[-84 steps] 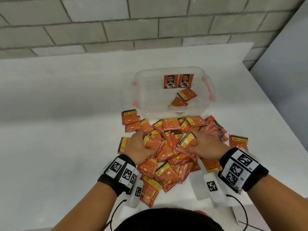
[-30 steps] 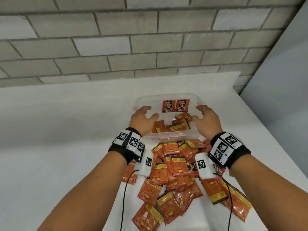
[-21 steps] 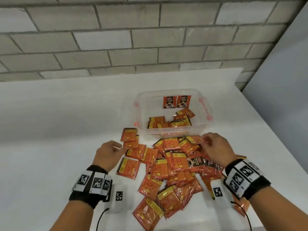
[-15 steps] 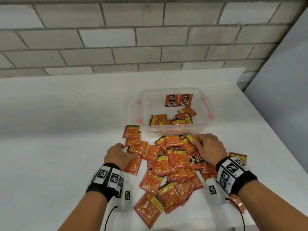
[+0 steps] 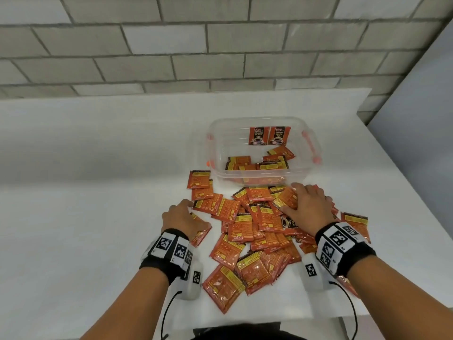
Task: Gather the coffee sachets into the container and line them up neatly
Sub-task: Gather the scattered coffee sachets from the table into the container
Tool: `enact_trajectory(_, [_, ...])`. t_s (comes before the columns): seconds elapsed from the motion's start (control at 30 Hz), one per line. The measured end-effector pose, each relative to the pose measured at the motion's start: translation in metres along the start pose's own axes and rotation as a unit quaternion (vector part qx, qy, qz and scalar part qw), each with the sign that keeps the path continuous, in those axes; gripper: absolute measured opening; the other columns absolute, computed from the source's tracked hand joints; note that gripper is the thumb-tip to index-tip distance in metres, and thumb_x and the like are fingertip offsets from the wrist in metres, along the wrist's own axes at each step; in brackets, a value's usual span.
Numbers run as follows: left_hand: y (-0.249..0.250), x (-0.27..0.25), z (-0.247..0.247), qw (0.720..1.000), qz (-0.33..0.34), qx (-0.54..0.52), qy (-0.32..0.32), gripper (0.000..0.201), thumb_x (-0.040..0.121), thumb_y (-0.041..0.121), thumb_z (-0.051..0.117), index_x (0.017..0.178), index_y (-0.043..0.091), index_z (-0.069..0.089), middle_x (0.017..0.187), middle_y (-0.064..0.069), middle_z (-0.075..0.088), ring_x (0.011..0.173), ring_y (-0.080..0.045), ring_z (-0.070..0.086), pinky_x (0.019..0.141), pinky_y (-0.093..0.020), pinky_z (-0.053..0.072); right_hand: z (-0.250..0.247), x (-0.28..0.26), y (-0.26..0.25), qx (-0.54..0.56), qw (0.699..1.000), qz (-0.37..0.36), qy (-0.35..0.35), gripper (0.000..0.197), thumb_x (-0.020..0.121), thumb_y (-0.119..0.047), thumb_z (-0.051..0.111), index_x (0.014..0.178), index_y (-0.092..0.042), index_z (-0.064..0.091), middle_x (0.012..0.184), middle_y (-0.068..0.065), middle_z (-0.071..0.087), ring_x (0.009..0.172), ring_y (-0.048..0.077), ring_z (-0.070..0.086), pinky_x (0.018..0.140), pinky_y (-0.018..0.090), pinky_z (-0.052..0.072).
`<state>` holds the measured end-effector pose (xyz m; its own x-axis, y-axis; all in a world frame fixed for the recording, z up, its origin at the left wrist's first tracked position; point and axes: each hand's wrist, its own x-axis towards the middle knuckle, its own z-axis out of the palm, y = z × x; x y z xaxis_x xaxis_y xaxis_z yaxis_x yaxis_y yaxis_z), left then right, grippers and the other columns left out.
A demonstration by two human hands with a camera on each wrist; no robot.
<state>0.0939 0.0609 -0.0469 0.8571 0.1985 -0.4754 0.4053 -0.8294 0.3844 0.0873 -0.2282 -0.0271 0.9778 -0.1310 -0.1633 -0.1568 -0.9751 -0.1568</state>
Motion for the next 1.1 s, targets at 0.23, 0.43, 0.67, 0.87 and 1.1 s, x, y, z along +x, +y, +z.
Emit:
enact_trajectory(0.23, [0.001, 0.003, -0.005, 0.998, -0.014, -0.064, -0.018, 0.080, 0.069, 0.035, 0.083, 0.132, 0.023, 0.037, 0.120, -0.007, 0.059, 0.107, -0.025, 0.058, 0.091, -0.036, 0.048, -0.015, -0.005, -0.001, 0.129, 0.991, 0.004, -0.042, 0.058, 0.087, -0.032, 0.066, 0.135, -0.015, 0.037, 0.121, 0.007, 0.054, 0.117, 0.027, 0.050, 0.099, 0.039, 0.037])
enact_trajectory(0.43, [-0.004, -0.004, -0.015, 0.992, 0.016, -0.124, -0.013, 0.069, 0.070, 0.027, 0.084, 0.127, 0.017, 0.048, 0.121, -0.008, 0.058, 0.094, -0.017, 0.052, 0.080, -0.026, 0.042, -0.037, -0.017, 0.040, 0.344, 0.936, 0.068, -0.027, 0.038, 0.086, -0.026, 0.067, 0.114, -0.017, 0.043, 0.095, 0.000, 0.064, 0.081, 0.019, 0.065, 0.077, 0.037, 0.051])
enact_trajectory(0.67, [0.019, -0.016, -0.019, 0.966, 0.119, -0.218, -0.075, 0.053, 0.061, 0.025, 0.089, 0.104, 0.028, 0.058, 0.109, -0.002, 0.059, 0.106, -0.018, 0.055, 0.075, -0.028, 0.050, -0.032, -0.036, 0.138, 0.348, 0.909, 0.228, 0.016, 0.037, 0.082, -0.020, 0.069, 0.110, -0.018, 0.046, 0.110, 0.007, 0.059, 0.092, 0.020, 0.056, 0.082, 0.035, 0.045])
enact_trajectory(0.87, [0.066, -0.024, -0.007, 0.953, 0.213, -0.137, -0.164, 0.050, 0.065, 0.024, 0.085, 0.107, 0.031, 0.060, 0.129, 0.002, 0.053, 0.125, -0.015, 0.045, 0.090, -0.027, 0.036, -0.018, -0.028, 0.156, 0.248, 0.945, 0.181, -0.116, 0.078, 0.081, -0.025, 0.072, 0.145, -0.025, 0.028, 0.133, 0.007, 0.050, 0.116, 0.026, 0.051, 0.095, 0.031, 0.040])
enact_trajectory(1.1, [0.090, -0.040, 0.012, 0.943, 0.258, -0.042, -0.204, 0.078, 0.068, 0.028, 0.083, 0.135, 0.036, 0.044, 0.141, 0.003, 0.047, 0.130, -0.017, 0.042, 0.094, -0.026, 0.034, -0.010, -0.016, 0.148, 0.103, 0.980, 0.148, -0.084, 0.058, 0.070, -0.029, 0.079, 0.117, -0.013, 0.048, 0.116, 0.015, 0.045, 0.111, 0.033, 0.045, 0.093, 0.036, 0.037])
